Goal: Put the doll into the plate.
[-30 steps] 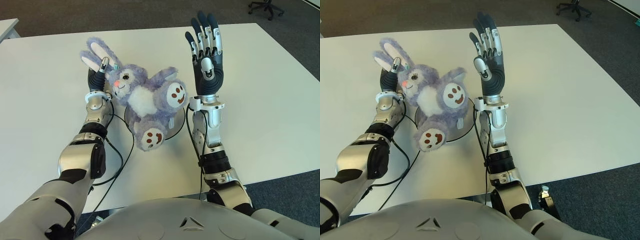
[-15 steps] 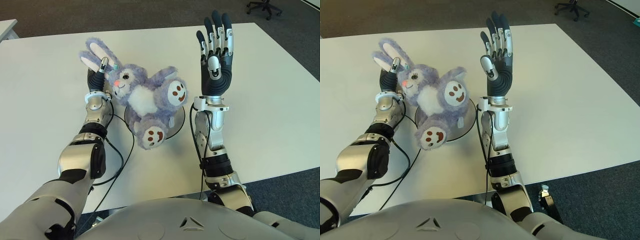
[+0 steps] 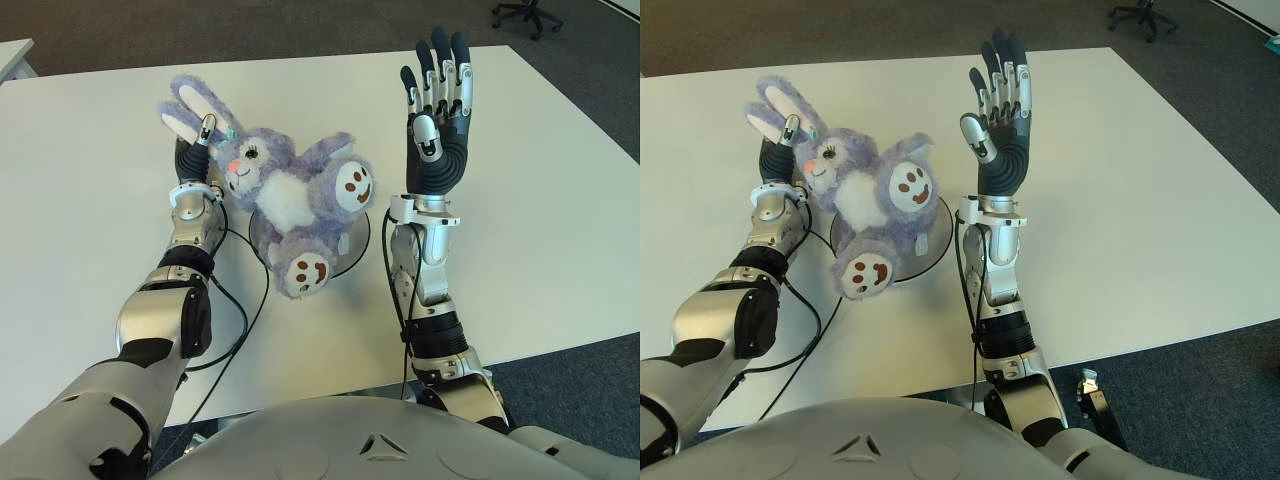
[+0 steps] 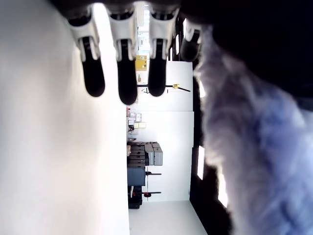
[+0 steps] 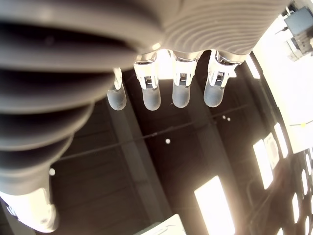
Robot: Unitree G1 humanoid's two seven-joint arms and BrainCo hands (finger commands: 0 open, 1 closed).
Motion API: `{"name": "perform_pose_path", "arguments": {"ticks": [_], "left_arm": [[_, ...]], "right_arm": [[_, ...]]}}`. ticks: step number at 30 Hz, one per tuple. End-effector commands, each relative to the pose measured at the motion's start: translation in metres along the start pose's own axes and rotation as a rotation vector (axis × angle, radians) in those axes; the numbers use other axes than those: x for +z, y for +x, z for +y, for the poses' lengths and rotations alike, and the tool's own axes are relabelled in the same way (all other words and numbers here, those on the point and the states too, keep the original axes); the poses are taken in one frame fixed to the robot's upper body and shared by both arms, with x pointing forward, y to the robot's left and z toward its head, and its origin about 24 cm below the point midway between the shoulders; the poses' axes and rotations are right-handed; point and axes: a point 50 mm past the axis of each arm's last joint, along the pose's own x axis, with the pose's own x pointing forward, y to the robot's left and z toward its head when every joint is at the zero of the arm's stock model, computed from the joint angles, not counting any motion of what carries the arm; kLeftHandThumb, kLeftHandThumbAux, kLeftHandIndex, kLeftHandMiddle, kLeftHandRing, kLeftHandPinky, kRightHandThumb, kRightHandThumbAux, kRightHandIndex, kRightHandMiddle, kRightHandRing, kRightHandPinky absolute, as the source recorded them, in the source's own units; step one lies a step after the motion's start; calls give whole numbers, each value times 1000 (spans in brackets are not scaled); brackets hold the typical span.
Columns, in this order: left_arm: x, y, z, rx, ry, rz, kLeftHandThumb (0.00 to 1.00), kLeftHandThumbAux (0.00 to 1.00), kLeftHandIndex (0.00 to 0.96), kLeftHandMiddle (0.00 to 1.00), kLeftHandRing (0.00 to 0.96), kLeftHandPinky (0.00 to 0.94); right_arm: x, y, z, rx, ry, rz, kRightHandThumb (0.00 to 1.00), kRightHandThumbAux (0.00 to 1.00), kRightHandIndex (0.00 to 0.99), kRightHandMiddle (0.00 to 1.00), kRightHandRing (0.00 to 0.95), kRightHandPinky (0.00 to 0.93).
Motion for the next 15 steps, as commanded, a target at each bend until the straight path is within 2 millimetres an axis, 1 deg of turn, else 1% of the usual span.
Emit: {"name": "perform_pose_path", "arguments": {"ticks": [1, 4, 7, 10, 11, 15], "left_arm": [[-57, -30, 9, 13, 21, 225, 0, 390, 94, 238, 258, 206], [-57, -30, 9, 15, 25, 224, 0, 394, 93, 242, 252, 202], [-57, -31, 9, 14, 31, 222, 0, 390, 90, 243, 248, 180], [-58, -31, 9, 15, 34, 221, 0, 388, 90, 243, 247, 172], [-57, -31, 9, 15, 36, 221, 0, 384, 87, 243, 250, 199], [-57, -31, 10, 18, 39, 221, 0, 381, 85, 243, 255, 212]], "right_arm": [[-5, -8, 10, -93, 118, 13, 228, 650, 56, 27, 1, 46], [-4, -7, 10, -102, 138, 11, 233, 655, 55, 30, 9, 44], [-3, -7, 7, -95, 105, 4, 213, 655, 36, 22, 4, 18], [-3, -7, 6, -87, 83, 1, 205, 654, 27, 18, 2, 15], [-3, -7, 5, -84, 72, 0, 197, 642, 12, 11, 0, 12], [-2, -4, 0, -78, 37, -12, 182, 629, 1, 3, 0, 2]]}}
